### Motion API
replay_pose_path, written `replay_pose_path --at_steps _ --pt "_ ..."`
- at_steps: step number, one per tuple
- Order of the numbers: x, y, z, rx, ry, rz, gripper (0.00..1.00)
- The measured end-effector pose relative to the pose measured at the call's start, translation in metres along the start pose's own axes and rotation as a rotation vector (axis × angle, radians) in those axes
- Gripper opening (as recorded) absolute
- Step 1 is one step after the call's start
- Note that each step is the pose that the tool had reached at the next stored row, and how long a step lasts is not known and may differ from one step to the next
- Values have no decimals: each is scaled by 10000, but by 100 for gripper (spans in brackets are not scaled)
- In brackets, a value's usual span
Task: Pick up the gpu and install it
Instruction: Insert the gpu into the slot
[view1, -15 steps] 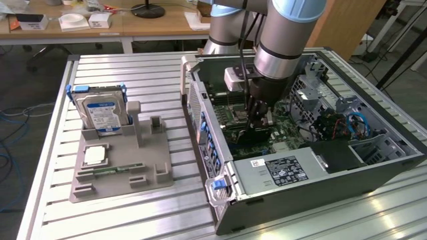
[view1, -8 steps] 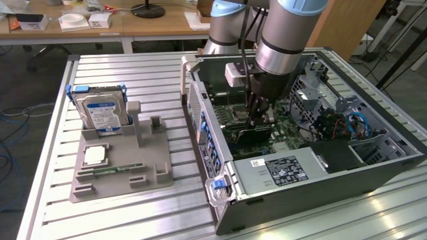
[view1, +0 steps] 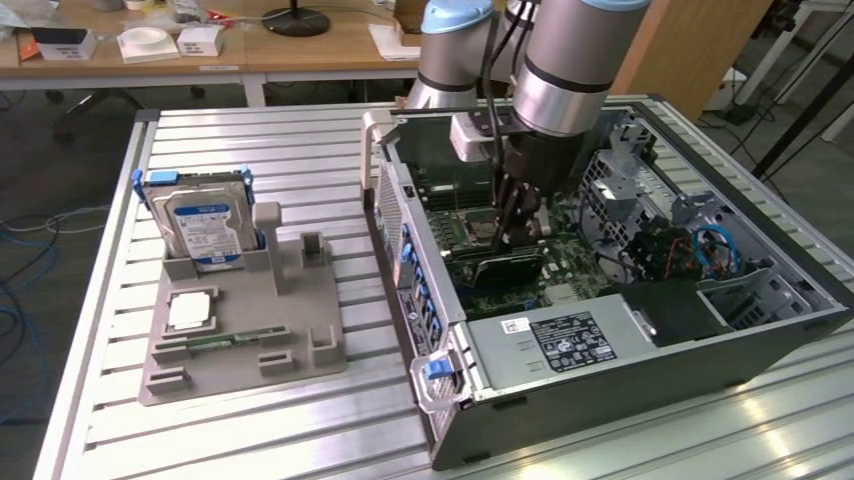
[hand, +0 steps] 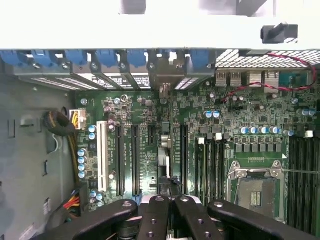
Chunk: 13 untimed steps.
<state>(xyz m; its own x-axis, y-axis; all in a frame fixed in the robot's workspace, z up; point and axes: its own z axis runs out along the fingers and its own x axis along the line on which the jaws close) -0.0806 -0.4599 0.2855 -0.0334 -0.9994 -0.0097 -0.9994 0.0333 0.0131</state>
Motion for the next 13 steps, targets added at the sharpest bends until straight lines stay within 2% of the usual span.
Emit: replay_pose_path --at_steps 4,9,11,13 --pt "1 11 -1 7 18 3 11" --pt "2 185 1 20 15 16 11" --pt "3 229 2 -3 -32 19 11" --pt "3 256 3 -58 -67 29 11"
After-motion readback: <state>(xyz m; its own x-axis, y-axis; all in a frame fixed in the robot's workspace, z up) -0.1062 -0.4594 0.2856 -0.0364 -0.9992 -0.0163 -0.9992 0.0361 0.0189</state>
